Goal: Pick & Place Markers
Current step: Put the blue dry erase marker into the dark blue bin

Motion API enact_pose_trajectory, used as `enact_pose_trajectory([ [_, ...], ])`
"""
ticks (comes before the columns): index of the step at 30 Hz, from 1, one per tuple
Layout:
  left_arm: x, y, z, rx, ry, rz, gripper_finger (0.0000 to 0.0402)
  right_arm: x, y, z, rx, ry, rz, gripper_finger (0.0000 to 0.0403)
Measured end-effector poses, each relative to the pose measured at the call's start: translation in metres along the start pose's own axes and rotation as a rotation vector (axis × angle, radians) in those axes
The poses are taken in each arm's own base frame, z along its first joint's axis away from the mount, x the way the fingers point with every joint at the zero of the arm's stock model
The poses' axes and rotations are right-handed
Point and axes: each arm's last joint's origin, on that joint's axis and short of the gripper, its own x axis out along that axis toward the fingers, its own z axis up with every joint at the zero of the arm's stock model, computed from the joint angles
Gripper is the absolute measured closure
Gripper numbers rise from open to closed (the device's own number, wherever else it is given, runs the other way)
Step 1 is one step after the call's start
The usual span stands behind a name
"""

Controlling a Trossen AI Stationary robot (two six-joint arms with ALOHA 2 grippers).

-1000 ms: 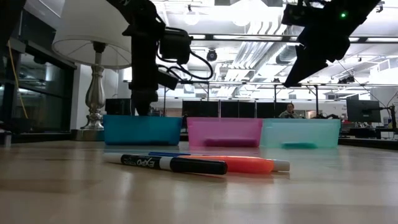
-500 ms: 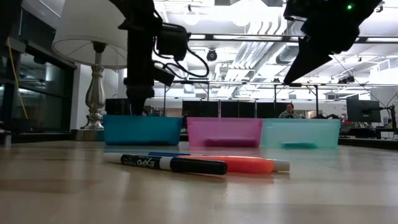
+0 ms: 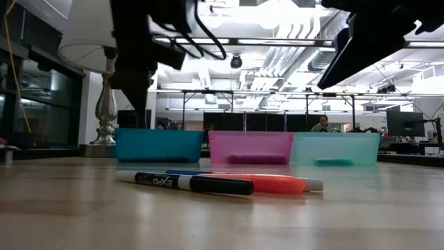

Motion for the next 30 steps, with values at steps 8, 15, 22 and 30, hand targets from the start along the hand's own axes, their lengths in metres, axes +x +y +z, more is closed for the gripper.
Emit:
enact_pose_trajectory([
  [8, -0.038, -0.039, -0.023, -0.055, -0.129, -0.027, 0.0290, 0.032, 0.027, 0.004, -0.042, -0.050, 0.149, 0.0204],
  [15, -0.066, -0.078, -0.045, -0.111, -0.234, -0.144, 0.0289, 0.056, 0.034, 0.006, -0.009, -0.052, 0.241, 0.0204],
  [22, -0.069, -0.107, -0.057, -0.153, -0.363, -0.257, 0.0289, 0.064, 0.046, 0.003, -0.009, -0.068, 0.299, 0.0204],
  [30, -0.058, -0.119, -0.060, -0.196, -0.410, -0.319, 0.0289, 0.077, 0.070, -0.021, -0.062, -0.040, 0.303, 0.0204],
])
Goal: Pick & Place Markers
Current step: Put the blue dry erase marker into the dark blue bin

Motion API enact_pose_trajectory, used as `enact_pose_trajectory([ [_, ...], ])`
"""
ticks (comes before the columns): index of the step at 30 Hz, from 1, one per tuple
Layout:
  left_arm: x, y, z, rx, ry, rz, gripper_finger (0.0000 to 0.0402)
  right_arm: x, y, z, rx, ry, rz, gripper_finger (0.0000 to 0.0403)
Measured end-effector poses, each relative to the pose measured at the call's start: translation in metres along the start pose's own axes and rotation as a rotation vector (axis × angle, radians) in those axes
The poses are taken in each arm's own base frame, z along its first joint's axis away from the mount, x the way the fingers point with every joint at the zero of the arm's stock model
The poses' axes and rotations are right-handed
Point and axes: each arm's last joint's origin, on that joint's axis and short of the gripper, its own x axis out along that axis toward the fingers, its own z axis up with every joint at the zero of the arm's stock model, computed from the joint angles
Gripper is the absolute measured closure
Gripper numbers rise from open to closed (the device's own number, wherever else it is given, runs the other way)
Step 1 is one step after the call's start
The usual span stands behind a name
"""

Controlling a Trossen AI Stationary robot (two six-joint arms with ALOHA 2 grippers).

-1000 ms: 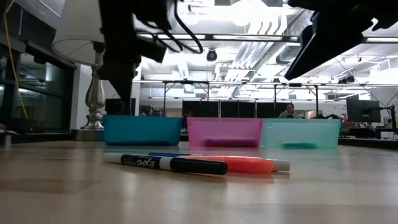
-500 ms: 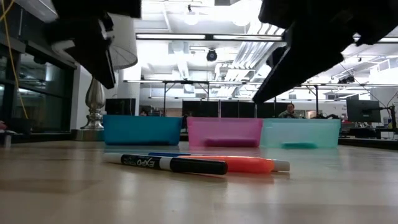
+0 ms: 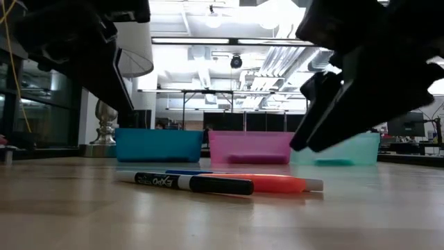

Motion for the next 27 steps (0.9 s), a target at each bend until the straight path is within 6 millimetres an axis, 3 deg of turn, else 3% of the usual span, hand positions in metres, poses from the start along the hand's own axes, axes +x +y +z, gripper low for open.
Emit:
enact_pose_trajectory([
  [13, 0.000, -0.001, 0.001, -0.020, -0.010, -0.003, 0.0289, 0.014, 0.017, -0.019, -0.008, -0.036, -0.056, 0.0204],
  [27, 0.000, -0.002, 0.002, -0.030, -0.017, -0.015, 0.0289, 0.022, 0.010, -0.021, 0.023, 0.020, -0.016, 0.0204],
])
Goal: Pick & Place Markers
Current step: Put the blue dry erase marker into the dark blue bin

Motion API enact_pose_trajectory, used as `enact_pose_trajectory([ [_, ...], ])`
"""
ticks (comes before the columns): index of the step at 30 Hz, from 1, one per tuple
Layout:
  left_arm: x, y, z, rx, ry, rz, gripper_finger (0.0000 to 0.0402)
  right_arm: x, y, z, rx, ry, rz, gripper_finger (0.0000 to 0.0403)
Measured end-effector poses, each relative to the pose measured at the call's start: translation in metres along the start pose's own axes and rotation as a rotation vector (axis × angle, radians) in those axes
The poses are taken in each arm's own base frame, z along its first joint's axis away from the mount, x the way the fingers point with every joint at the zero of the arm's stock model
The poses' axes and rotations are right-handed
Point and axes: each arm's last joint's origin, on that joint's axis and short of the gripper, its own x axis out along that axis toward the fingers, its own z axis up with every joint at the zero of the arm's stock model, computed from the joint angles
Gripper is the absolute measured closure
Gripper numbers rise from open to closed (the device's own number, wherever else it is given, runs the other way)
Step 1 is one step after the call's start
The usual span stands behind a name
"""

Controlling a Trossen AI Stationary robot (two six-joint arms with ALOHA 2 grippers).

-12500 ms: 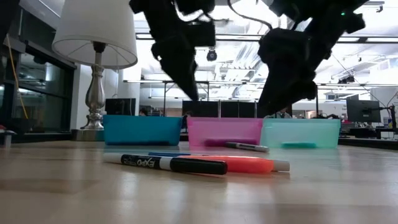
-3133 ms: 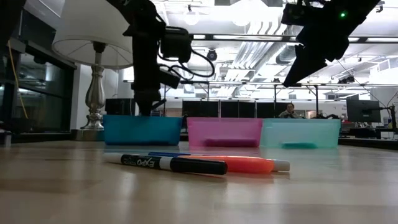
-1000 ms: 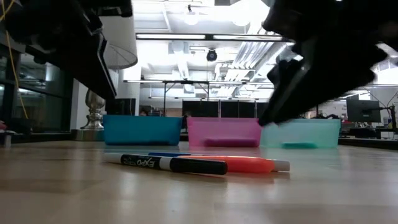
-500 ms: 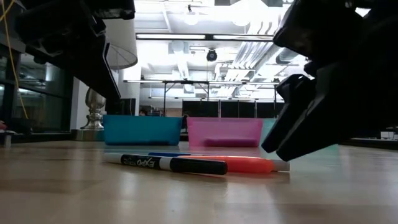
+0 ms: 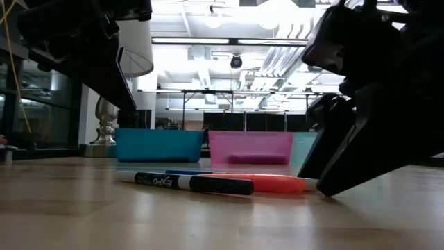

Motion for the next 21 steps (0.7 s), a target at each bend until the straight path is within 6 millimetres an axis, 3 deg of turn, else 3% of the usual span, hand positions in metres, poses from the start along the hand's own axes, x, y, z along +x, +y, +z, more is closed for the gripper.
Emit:
enact_pose_trajectory([
  [21, 0.000, 0.000, 0.000, 0.009, -0.002, 0.003, 0.0290, 0.018, -0.054, 0.021, 0.000, 0.073, -0.001, 0.0204],
])
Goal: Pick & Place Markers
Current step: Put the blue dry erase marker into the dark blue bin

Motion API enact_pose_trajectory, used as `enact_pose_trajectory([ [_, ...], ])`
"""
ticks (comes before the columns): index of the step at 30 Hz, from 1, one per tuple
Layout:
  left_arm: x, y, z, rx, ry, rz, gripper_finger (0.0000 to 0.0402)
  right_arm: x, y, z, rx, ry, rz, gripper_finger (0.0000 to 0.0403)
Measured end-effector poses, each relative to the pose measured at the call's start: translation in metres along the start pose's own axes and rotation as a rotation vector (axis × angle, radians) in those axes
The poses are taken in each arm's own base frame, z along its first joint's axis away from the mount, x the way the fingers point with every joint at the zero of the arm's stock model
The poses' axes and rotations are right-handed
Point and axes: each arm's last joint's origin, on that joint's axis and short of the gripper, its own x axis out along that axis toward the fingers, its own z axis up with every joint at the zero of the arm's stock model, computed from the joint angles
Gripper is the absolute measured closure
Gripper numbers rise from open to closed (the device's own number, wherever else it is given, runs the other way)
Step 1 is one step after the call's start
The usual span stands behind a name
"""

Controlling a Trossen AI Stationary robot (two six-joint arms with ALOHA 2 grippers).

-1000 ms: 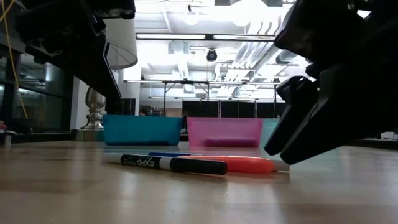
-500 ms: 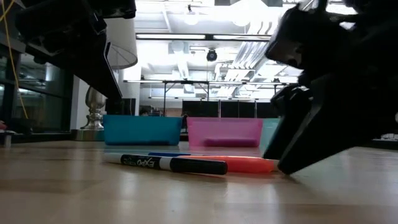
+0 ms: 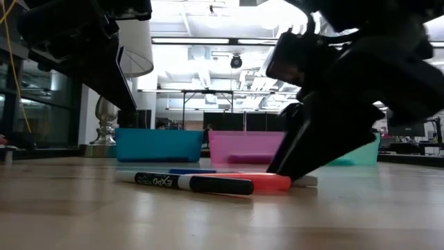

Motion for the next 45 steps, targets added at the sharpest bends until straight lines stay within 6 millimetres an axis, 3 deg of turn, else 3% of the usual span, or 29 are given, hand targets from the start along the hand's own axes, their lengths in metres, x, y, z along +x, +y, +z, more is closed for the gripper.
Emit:
enact_pose_trajectory([
  [12, 0.000, 0.000, 0.000, 0.000, 0.000, 0.001, 0.0290, 0.005, -0.029, 0.020, 0.011, 0.072, 0.084, 0.0204],
  [21, 0.000, 0.000, 0.000, 0.000, -0.001, 0.001, 0.0289, -0.001, -0.043, 0.042, 0.063, 0.211, -0.003, 0.0204],
  [37, 0.000, 0.000, 0.001, 0.017, -0.020, 0.018, 0.0289, -0.003, -0.049, 0.041, 0.115, 0.257, -0.024, 0.0204],
  [45, 0.000, 0.001, 0.001, 0.017, -0.020, 0.019, 0.0289, 0.010, -0.058, 0.034, 0.138, 0.308, -0.037, 0.0204],
])
